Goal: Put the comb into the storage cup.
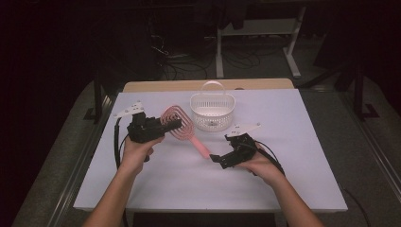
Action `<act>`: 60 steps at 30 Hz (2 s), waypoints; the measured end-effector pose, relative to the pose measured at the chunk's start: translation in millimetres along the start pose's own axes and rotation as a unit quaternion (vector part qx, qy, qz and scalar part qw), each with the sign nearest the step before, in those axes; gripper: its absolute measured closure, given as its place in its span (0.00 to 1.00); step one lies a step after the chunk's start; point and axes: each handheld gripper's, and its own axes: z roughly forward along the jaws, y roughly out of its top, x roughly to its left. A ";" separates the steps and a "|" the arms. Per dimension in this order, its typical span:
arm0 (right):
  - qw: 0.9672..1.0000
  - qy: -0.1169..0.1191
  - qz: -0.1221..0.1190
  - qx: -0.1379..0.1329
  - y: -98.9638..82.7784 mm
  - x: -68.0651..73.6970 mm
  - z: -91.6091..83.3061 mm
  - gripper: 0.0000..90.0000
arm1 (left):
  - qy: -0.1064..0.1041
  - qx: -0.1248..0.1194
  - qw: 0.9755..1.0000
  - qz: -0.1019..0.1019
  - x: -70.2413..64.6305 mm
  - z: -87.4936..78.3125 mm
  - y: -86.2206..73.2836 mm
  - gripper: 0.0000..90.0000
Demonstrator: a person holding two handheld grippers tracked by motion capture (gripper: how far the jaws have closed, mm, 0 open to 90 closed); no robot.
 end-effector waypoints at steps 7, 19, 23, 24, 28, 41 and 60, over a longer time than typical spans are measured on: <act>1.000 -0.016 0.014 -0.001 -11.4 -7.6 -11.1 0.01 | 0.001 -0.003 1.000 0.000 -1.1 -0.8 1.0 0.72; 0.999 -0.026 0.021 0.009 -43.7 -12.2 -31.9 0.01 | 0.002 -0.004 1.000 0.005 -1.8 -3.2 2.5 0.72; 0.999 -0.028 0.025 0.015 -52.0 -14.3 -34.9 0.01 | 0.003 -0.007 1.000 0.005 -1.1 -4.6 2.9 0.72; 0.999 -0.028 0.027 0.018 -54.0 -14.7 -35.4 0.01 | 0.003 -0.008 1.000 0.004 -0.9 -4.8 3.0 0.72; 0.999 -0.028 0.029 0.020 -60.5 -16.1 -38.8 0.01 | 0.004 -0.008 1.000 0.006 -0.6 -6.4 3.4 0.72; 0.997 -0.041 0.057 -0.009 -80.4 -21.9 -63.2 0.01 | 0.006 -0.010 1.000 0.006 -0.1 -8.8 4.4 0.72; 0.997 -0.038 0.062 -0.029 -91.4 -20.8 -70.6 0.01 | -0.008 -0.023 1.000 0.008 0.4 -11.0 20.8 0.72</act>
